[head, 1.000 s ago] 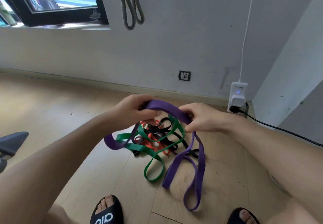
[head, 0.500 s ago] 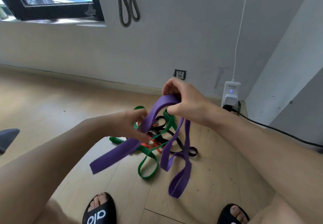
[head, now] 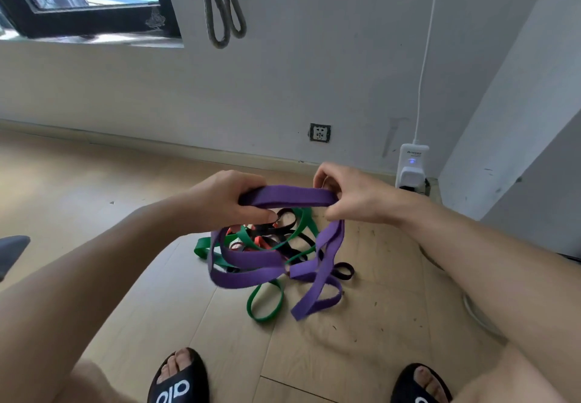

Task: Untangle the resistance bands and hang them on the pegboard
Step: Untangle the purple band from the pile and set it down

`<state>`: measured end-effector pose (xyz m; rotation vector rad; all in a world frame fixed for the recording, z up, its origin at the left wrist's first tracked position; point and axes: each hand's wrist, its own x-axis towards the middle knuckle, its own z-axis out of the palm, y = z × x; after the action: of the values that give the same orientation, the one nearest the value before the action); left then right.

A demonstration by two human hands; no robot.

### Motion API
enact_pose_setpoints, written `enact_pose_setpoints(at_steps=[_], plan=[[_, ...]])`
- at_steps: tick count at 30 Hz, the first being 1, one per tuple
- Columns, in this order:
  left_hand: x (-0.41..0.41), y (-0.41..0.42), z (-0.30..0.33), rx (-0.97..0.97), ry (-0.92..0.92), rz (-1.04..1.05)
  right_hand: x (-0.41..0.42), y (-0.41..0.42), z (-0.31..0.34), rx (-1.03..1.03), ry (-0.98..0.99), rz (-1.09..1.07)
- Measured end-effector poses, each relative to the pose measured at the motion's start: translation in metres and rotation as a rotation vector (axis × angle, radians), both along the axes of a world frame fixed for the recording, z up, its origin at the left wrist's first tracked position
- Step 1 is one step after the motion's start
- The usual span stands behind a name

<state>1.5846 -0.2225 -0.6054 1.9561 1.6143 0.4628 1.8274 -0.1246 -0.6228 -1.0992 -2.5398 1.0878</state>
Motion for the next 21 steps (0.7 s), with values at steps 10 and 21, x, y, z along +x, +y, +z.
enact_pose_setpoints(at_steps=[10,21], plan=[[0.016,0.000,-0.019,-0.036,-0.263,0.041,-0.049,-0.027,0.027,0.034,0.431,-0.018],[-0.010,0.000,0.002,0.115,-0.213,0.103,-0.024,-0.008,0.023,0.098,0.069,0.089]])
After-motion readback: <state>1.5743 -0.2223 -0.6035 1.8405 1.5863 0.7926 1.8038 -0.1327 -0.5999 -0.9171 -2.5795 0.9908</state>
